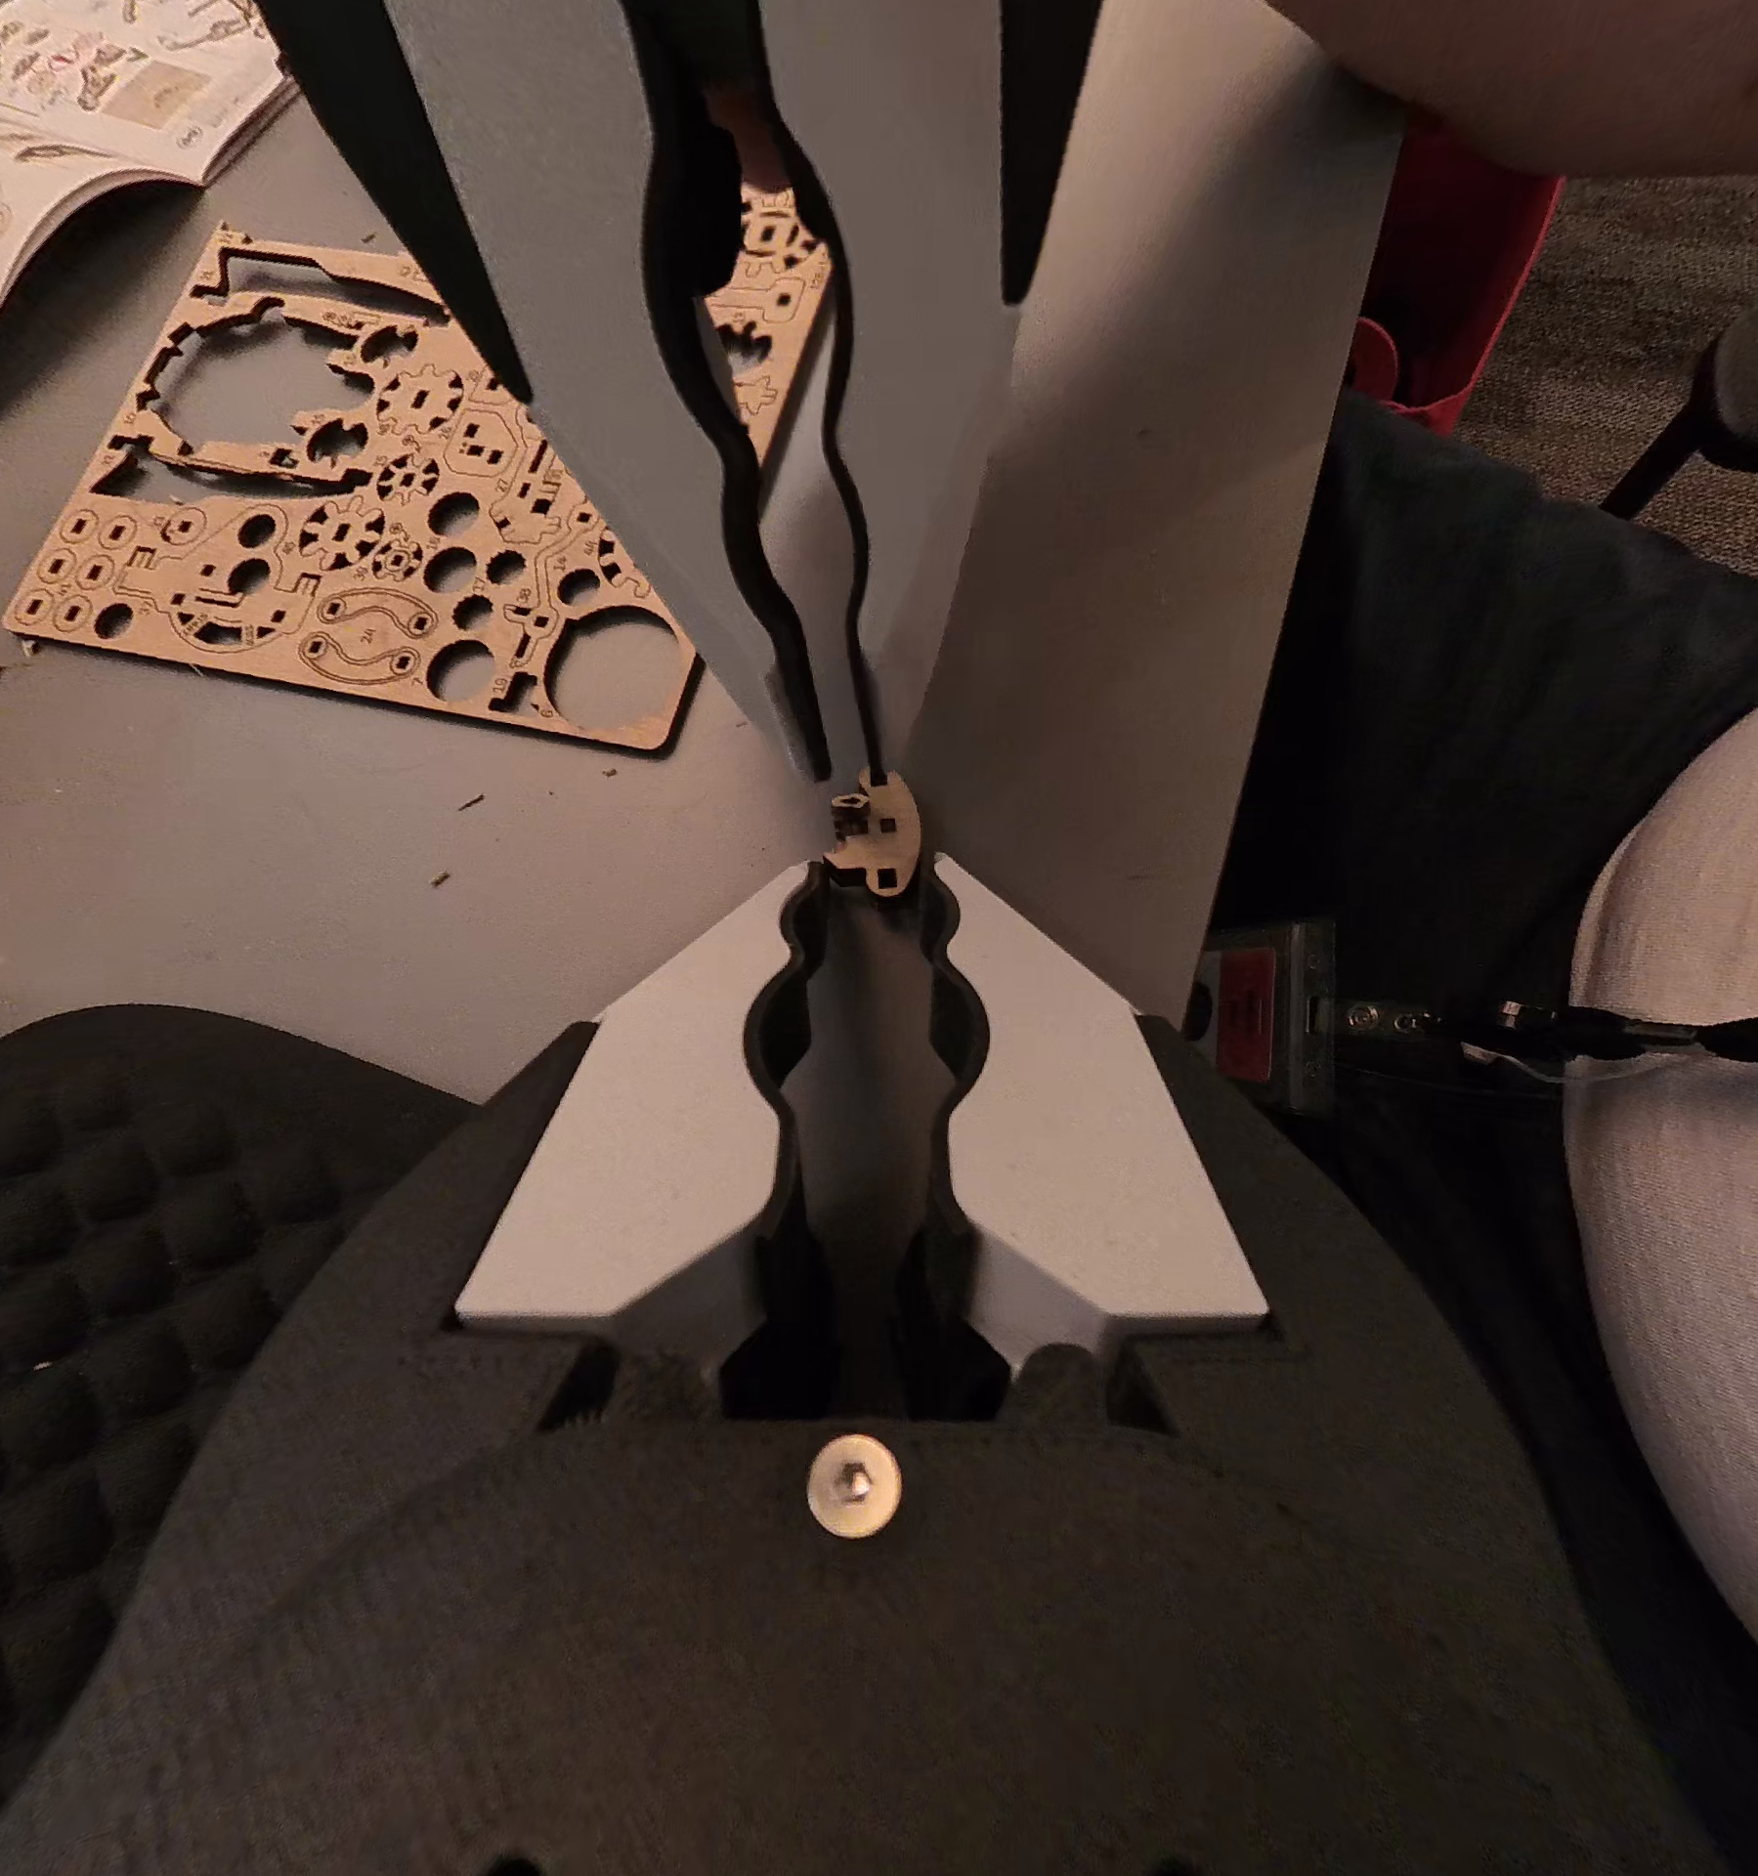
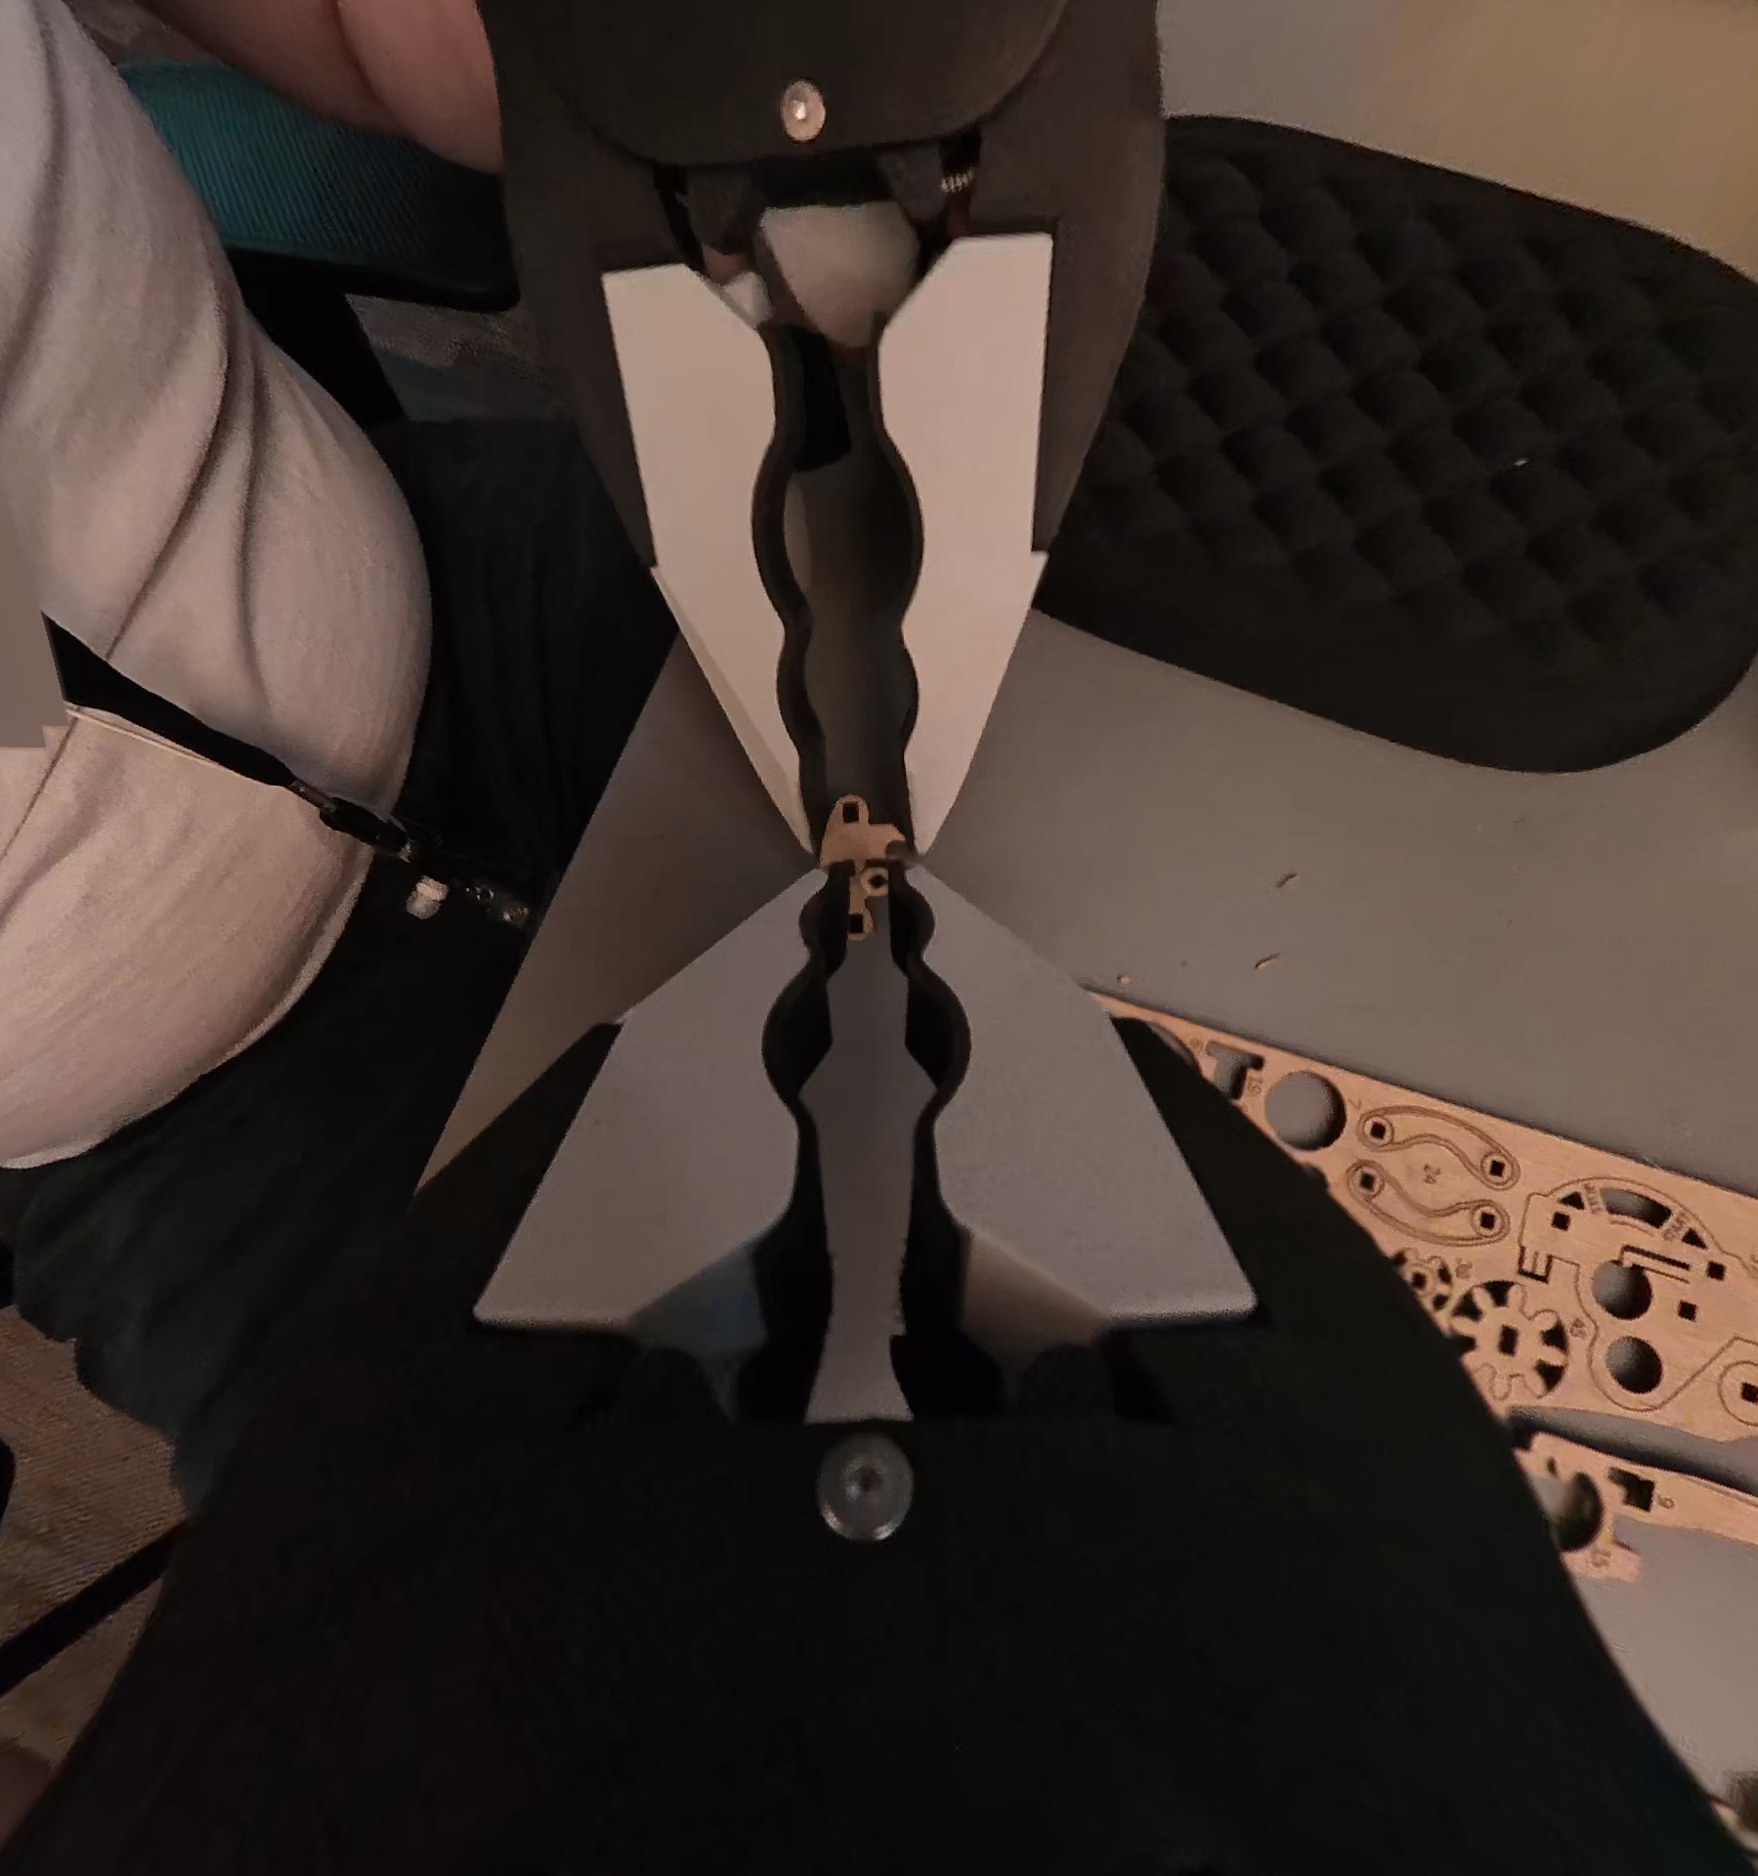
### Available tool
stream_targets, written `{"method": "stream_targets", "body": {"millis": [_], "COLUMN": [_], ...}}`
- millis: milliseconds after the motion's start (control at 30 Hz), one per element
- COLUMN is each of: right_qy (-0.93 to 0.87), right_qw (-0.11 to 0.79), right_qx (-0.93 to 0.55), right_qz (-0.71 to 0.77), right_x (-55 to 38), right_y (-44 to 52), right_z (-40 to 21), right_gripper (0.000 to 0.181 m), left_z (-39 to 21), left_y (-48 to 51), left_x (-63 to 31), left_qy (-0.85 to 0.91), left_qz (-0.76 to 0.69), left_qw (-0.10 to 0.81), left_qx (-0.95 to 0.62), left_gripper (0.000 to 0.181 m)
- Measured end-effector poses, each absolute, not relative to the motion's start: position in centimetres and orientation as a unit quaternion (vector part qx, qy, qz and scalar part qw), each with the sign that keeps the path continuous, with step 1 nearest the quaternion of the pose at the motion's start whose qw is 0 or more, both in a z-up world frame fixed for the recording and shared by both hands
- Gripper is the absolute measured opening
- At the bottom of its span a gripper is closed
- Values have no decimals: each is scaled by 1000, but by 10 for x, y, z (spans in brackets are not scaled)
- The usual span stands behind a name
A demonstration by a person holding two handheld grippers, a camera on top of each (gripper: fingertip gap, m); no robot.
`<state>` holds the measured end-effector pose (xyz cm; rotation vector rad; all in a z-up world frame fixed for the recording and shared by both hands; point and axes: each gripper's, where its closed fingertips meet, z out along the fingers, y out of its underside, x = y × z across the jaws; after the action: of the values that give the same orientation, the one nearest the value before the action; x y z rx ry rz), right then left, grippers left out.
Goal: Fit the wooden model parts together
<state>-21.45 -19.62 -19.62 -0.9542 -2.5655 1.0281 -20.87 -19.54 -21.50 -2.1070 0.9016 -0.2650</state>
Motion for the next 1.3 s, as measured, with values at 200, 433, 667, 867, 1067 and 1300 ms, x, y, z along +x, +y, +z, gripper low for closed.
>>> {"method": "stream_targets", "body": {"millis": [200, 433, 667, 867, 1067, 1300], "right_qy": [-859, -837, -788, -696, -624, -615], "right_qw": [90, 58, 96, 159, 199, 205], "right_qx": [-354, -396, -483, -578, -616, -625], "right_qz": [358, 374, 370, 395, 437, 436], "right_x": [-215, -217, -220, -217, -218, -219], "right_y": [-192, -195, -194, -186, -183, -188], "right_z": [-205, -203, -196, -190, -187, -198], "right_gripper": [10, 13, 19, 20, 16, 15], "left_z": [-215, -215, -215, -215, -215, -215], "left_y": [-195, -195, -195, -195, -195, -195], "left_x": [-209, -209, -209, -209, -209, -209], "left_qy": [357, 357, 357, 357, 358, 357], "left_qz": [-106, -106, -106, -106, -104, -104], "left_qw": [405, 405, 405, 405, 406, 406], "left_qx": [-835, -835, -835, -835, -835, -835], "left_gripper": [17, 17, 17, 17, 17, 17]}}
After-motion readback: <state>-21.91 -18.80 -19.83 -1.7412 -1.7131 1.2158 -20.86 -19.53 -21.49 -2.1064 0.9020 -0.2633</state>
